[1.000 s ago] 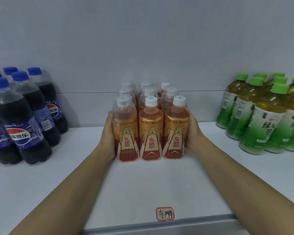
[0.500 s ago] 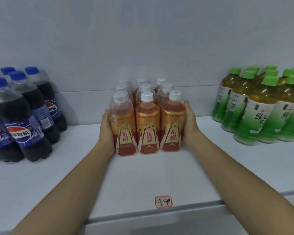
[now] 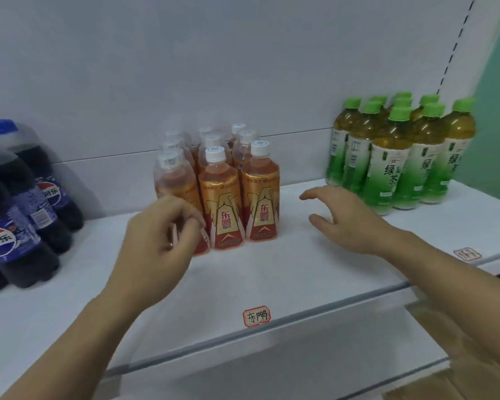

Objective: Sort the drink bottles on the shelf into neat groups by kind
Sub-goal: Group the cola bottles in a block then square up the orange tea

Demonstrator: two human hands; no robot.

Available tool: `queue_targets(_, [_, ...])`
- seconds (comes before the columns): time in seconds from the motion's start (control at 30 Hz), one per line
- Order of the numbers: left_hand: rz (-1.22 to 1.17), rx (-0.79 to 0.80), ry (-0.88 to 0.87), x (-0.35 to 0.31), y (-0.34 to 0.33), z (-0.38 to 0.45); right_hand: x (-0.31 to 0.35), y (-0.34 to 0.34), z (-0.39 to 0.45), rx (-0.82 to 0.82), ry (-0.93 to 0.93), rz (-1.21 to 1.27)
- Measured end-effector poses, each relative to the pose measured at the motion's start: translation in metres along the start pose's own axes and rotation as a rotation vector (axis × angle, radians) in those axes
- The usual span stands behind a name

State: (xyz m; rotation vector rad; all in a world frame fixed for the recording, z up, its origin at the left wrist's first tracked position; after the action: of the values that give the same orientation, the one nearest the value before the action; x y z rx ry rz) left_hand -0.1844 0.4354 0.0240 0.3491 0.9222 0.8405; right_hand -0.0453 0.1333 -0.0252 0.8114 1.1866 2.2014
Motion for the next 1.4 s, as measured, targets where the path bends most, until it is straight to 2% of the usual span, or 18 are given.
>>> queue_targets(0.13, [0.141,0.439,-0.254,-0.051,-0.076,-0.002,-0.026,0.039,-0.025,0.09,0.133,-0.357])
queue_targets(0.23, [0.156,0.574,-0.262,-0.075,-0.136,0.008,-0.055,0.071,-0.043,0.066,0.22,-0.445])
queue_targets(0.33, [0.134,0.597,-0.172,-0.093,-0.187,0.033,-0.088,0.098,-0.06,0.02,0.265,-0.449])
queue_targets(0.43, [0.14,0.577,-0.004,-0.109,-0.238,0.062,-0.14,0.122,-0.08,0.0,0.299,-0.421])
queue_targets(0.53, [0.097,0.5,0.227,-0.108,-0.277,0.087,-0.187,0.136,-0.094,-0.027,0.354,-0.426])
queue_targets(0.6, [-0.037,0.426,0.445,-0.104,-0.295,0.093,-0.212,0.144,-0.099,-0.061,0.371,-0.377])
queue_targets(0.67, [-0.172,0.307,0.622,-0.1,-0.309,0.097,-0.236,0.15,-0.097,-0.141,0.343,-0.244])
queue_targets(0.73, [-0.357,0.19,0.762,-0.1,-0.321,0.106,-0.259,0.151,-0.091,-0.295,0.198,0.047])
queue_targets(0.8, [-0.528,0.102,0.897,-0.103,-0.331,0.117,-0.281,0.144,-0.074,-0.487,-0.064,0.43])
queue_targets(0.87, [-0.673,0.021,0.971,-0.105,-0.339,0.127,-0.3,0.131,-0.047,-0.593,-0.362,0.839])
queue_targets(0.9, [-0.746,-0.013,0.969,-0.107,-0.344,0.131,-0.307,0.124,-0.033,-0.579,-0.479,1.021])
queue_targets(0.97, [-0.86,-0.047,0.935,-0.113,-0.353,0.137,-0.317,0.106,-0.011,-0.453,-0.6,1.31])
queue_targets(1.07, [-1.015,-0.018,0.901,-0.12,-0.365,0.143,-0.315,0.078,-0.002,-0.209,-0.595,1.527])
queue_targets(1.17, [-1.071,0.092,0.845,-0.129,-0.375,0.15,-0.318,0.068,0.0,-0.124,-0.532,1.574])
queue_targets(1.3, [-1.101,0.006,0.825,-0.126,-0.381,0.152,-0.323,0.065,0.005,-0.104,-0.495,1.628])
queue_targets(1.4, [-1.102,0.006,0.809,-0.119,-0.384,0.154,-0.322,0.063,0.006,-0.096,-0.477,1.608])
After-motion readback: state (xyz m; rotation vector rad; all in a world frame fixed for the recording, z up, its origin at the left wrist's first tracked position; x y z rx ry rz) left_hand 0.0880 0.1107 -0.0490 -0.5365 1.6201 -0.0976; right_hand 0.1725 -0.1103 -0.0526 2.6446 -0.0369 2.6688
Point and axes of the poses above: each hand's wrist, its own z-axis towards the middle knuckle, its own y-axis out of the back of the hand, x = y × z, the point moved 2 cm from there along z, towards the middle knuckle, and after that the axes turned 8 degrees about y, right-handed, at the moved point
